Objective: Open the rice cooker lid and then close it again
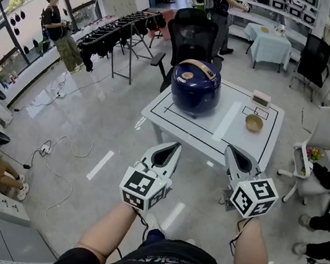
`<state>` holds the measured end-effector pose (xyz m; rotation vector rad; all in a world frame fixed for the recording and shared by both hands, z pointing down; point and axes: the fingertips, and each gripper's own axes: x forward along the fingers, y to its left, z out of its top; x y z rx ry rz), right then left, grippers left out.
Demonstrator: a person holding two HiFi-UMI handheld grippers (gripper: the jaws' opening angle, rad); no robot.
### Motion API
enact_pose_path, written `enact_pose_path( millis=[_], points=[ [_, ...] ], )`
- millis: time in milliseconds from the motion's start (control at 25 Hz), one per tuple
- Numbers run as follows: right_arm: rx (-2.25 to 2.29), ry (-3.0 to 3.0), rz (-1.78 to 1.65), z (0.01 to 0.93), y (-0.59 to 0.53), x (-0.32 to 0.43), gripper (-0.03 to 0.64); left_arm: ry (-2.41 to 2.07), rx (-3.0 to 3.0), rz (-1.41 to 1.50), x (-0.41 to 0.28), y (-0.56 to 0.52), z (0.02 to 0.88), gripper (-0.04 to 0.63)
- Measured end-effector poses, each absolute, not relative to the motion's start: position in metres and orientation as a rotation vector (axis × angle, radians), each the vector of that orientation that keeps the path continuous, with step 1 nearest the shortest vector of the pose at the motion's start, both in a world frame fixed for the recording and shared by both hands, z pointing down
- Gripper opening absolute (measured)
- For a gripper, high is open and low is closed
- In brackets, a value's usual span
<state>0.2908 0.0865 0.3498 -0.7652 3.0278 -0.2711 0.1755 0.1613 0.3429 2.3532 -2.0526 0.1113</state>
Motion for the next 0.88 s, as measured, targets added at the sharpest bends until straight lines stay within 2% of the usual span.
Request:
enact_pose_path(
  millis=[400,880],
  points=[
    [-0.759,3.022,-0.293,0.352,0.073,0.257,-0.003,-2.049,2.352,0.105,0.143,0.145,0.347,0.000],
    [-0.792,3.031,-0.276,0.353,0.054,0.169,-0.003,-2.010,2.355,0.053,0.050,0.120,0.356,0.000]
  ],
)
